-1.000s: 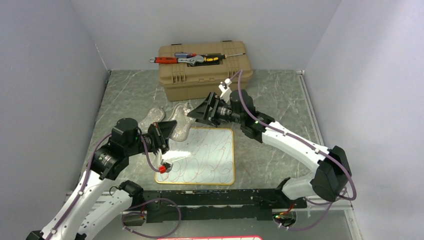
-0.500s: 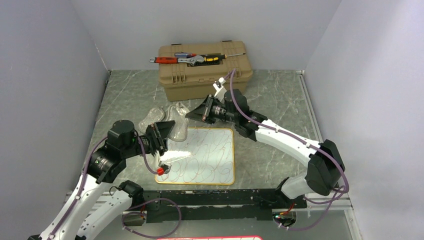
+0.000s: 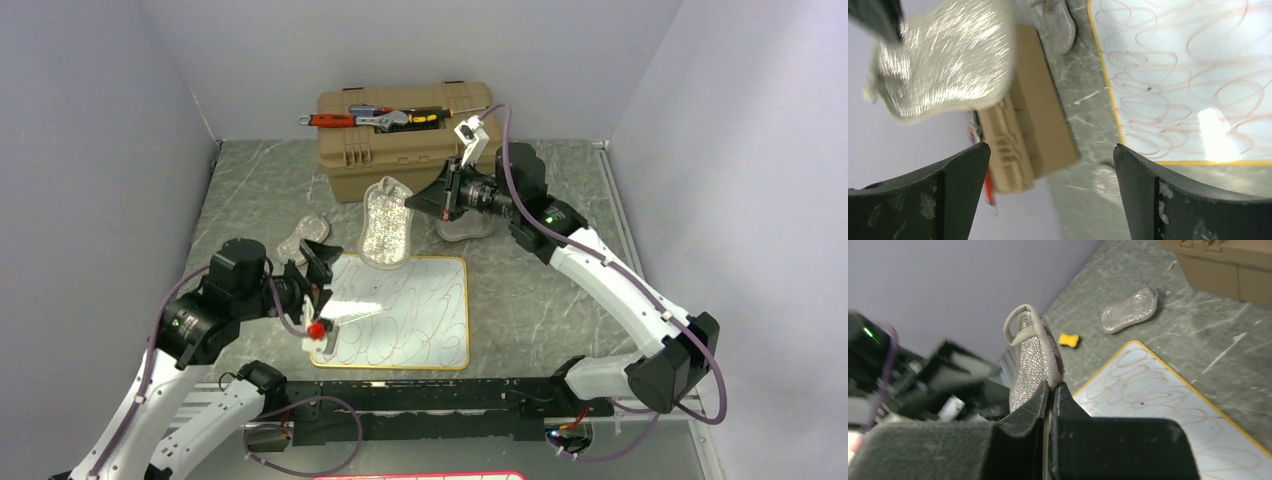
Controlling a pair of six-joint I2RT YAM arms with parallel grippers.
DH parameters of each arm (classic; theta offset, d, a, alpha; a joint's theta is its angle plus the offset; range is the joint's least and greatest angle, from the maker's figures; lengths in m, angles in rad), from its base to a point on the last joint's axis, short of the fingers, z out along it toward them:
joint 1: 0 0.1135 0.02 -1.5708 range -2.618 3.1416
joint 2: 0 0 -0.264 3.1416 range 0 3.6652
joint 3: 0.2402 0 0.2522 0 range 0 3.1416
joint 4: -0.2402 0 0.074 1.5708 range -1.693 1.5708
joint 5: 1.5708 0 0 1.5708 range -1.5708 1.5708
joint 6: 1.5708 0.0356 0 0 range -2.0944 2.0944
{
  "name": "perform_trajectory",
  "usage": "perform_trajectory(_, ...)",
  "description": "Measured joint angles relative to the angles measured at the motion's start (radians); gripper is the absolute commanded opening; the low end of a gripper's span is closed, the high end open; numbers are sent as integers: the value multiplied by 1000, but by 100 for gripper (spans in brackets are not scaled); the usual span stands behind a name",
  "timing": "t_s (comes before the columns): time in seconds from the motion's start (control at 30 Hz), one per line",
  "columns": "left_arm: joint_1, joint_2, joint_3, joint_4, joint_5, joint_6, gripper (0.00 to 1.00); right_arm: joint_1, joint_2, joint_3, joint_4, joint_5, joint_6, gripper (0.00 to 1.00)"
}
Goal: Erase the whiteboard
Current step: Pick up the whiteboard eraser from the center of the board.
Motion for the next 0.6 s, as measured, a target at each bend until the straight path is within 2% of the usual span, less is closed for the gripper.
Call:
perform_trajectory(0.1,0,85,141,-31,-26,-311,99,1,-1,79,-134,-47,-177,0)
perform_trajectory(0.23,0,252,362,-40,-53,-695,99,19,-8,105,-274,-111,-355,0)
perform_trajectory(0.33,0,314,407,-13,-50,-937,99,54,-7,119,-369,-140,-449,0)
perform_trajectory(0.47,0,334,405,-6,-34,-1154,92,105,-7,145,-404,-159,-499,0)
perform_trajectory(0.6,0,348,405,-8,26,-1275,85,127,-8,148,-386,-173,-514,0)
